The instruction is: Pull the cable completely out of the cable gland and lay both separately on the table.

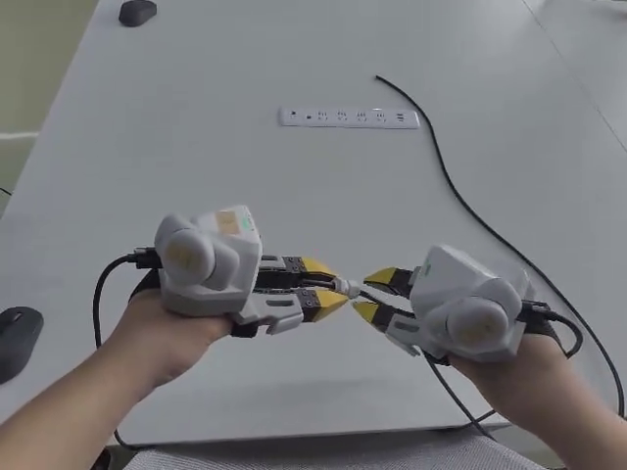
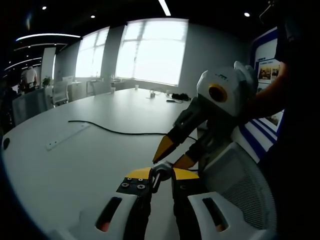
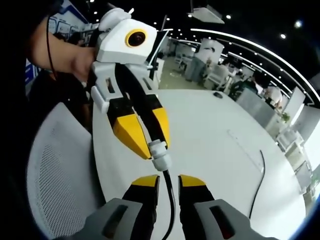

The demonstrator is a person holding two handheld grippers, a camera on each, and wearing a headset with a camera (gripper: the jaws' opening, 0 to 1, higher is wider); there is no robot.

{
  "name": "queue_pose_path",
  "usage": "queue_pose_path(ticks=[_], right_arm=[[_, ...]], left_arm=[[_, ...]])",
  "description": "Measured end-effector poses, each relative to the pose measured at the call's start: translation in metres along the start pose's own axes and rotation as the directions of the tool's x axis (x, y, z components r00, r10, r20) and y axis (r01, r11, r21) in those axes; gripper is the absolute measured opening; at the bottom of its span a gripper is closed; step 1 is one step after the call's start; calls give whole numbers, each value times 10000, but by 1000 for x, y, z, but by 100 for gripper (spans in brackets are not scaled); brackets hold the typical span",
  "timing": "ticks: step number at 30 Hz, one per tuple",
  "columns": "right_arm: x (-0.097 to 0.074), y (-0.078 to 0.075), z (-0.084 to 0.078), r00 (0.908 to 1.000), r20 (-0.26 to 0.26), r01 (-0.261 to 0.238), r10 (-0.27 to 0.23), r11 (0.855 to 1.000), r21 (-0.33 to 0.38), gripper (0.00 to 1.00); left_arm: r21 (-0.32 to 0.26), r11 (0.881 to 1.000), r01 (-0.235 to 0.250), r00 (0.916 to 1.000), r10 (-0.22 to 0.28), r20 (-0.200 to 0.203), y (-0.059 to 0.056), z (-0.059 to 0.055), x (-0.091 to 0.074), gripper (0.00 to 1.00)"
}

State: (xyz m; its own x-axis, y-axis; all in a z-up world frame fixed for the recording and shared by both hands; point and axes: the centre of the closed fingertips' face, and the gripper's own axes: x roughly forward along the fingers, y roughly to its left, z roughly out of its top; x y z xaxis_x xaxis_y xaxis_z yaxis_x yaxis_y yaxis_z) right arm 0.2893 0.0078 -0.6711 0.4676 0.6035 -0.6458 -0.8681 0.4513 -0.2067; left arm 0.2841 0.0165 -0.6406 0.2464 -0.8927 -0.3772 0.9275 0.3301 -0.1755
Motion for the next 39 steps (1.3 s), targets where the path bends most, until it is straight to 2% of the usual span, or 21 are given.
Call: queue_pose_path(ticks=[5,14,20,29,32,39], right_arm=[[1,1,-1,10000,-32,-12,12,10000,-18,1],[0,0,-1,9999,101,75,-79,9993,363,0],[-1,-2,-10,9998,-21,174,-173,9969,769,0],[-3,-11,-30,9987,-324,449,-394,9800,1937,0],[-3,-14,-38,9976,-529,568,-453,9685,2424,0],[-5,-18,-53,9949,-837,796,-565,9488,3056,0]], left_arm=[[-13,10000,2,10000,-2,2,-1,0,-1,15],[3,10000,-55,10000,55,65,-2,1,-2,15],[-12,10000,-98,9999,98,98,-2,1,-4,15],[-53,9999,-140,9997,141,195,-1,4,-4,15],[-75,9998,-171,9996,173,230,1,5,-3,15],[-29,9998,-205,9994,206,278,2,6,-3,15]])
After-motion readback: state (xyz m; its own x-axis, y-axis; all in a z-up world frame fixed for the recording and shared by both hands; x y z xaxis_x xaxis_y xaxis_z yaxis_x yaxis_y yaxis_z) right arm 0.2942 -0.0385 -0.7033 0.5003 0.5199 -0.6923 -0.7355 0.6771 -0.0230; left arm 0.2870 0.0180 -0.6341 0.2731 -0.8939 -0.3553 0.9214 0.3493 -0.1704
